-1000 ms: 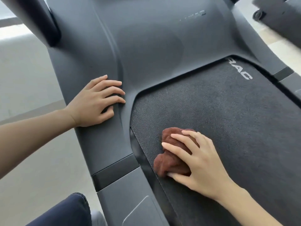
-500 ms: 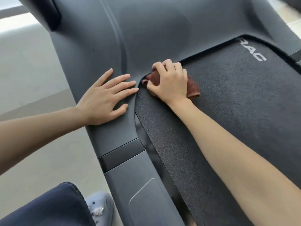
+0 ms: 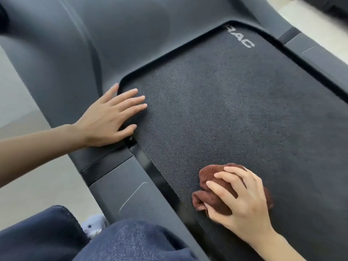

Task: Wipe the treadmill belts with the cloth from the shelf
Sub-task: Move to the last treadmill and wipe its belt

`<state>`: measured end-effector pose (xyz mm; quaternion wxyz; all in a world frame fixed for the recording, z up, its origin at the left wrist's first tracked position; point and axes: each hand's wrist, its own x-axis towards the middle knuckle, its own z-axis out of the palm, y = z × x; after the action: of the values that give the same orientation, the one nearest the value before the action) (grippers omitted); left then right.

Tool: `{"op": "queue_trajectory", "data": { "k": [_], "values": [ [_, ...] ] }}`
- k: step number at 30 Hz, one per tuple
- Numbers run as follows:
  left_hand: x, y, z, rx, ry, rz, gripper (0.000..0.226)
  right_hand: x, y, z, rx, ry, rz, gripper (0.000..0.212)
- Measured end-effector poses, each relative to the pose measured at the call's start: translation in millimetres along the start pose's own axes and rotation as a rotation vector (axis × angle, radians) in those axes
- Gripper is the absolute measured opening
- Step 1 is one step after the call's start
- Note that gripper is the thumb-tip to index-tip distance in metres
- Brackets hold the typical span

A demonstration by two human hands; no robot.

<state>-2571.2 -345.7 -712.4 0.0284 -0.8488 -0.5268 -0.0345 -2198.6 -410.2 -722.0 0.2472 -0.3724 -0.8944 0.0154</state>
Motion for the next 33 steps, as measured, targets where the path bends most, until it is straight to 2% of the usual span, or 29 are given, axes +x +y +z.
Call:
{"op": "queue_trajectory", "data": {
  "k": [2, 5, 12, 15, 19, 24, 29, 31, 33],
  "values": [
    [24.0, 27.7, 8.2, -0.044, 0.008, 0.040, 0.063, 11.9, 8.8, 6.5, 0.000, 0.038, 0.014, 0.029],
    [63.4, 58.7, 16.8, -0.122, 0.004, -0.031, 0.069, 48.9, 24.4, 24.0, -0.037, 0.095, 0.061, 0.025],
    [74.6, 82.6, 38.0, -0.147, -0.013, -0.123, 0.069, 137.1, 80.8, 46.2, -0.191, 0.046, 0.363, 0.036],
    [76.3, 82.6, 36.4, -0.163, -0.024, -0.128, 0.068, 102.5, 69.8, 35.2, -0.192, 0.037, 0.314, 0.041],
    [76.3, 82.3, 37.3, -0.146, -0.020, -0.129, 0.068, 15.2, 40.6, -9.0, -0.178, -0.007, 0.308, 0.038],
    [76.5, 83.2, 35.9, -0.148, -0.037, -0.121, 0.069, -97.6, -5.6, -50.9, -0.107, 0.043, 0.276, 0.039],
    [50.9, 104.2, 30.3, -0.119, -0.067, -0.022, 0.072, -74.8, -3.3, -33.5, -0.156, 0.089, 0.298, 0.019],
    [30.8, 120.8, 29.5, -0.121, -0.073, 0.050, 0.072, -65.4, -0.5, -26.8, -0.164, 0.120, 0.286, 0.018],
    [19.4, 130.6, 28.1, -0.149, -0.084, 0.047, 0.071, -65.6, -0.9, -25.5, -0.169, 0.139, 0.281, 0.018]
  ]
}}
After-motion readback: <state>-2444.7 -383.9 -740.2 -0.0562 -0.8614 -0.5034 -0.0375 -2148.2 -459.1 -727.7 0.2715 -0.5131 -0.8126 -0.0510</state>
